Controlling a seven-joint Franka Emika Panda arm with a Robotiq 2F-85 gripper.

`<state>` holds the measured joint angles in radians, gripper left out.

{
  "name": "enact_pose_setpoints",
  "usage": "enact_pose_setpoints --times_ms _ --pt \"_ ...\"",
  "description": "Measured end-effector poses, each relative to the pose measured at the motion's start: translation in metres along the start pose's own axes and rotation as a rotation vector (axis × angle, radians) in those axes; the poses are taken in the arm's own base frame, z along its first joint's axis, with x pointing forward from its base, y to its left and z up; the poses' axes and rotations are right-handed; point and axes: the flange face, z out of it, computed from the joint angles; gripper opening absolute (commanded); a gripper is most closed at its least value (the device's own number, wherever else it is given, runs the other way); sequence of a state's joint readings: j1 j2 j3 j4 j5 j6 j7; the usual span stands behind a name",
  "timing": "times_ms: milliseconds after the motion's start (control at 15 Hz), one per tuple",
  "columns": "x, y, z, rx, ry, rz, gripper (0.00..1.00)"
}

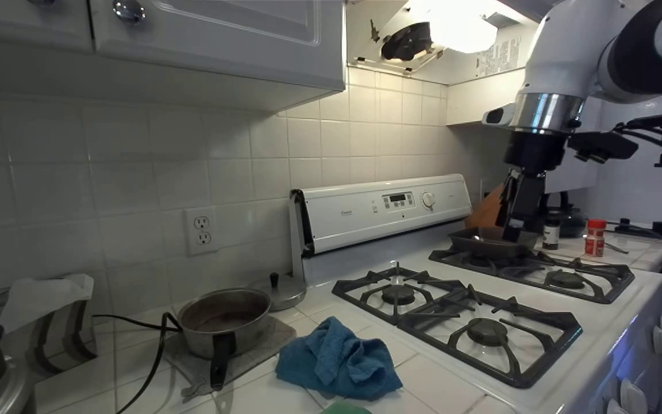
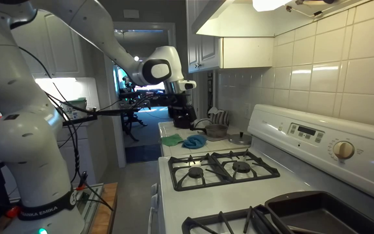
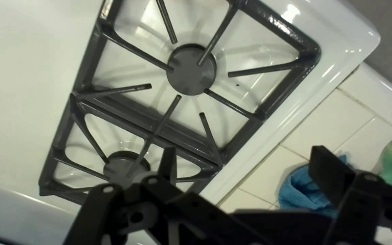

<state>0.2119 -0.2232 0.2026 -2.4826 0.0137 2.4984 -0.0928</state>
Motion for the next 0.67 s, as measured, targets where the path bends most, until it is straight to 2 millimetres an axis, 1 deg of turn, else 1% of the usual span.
enact_pose_setpoints --times_ms 267,667 --pt "0.027 -0.022 0.023 0.072 0.003 -0.03 1.0" --pt "0.055 -0.052 0.054 0.123 -0.027 -0.071 1.0"
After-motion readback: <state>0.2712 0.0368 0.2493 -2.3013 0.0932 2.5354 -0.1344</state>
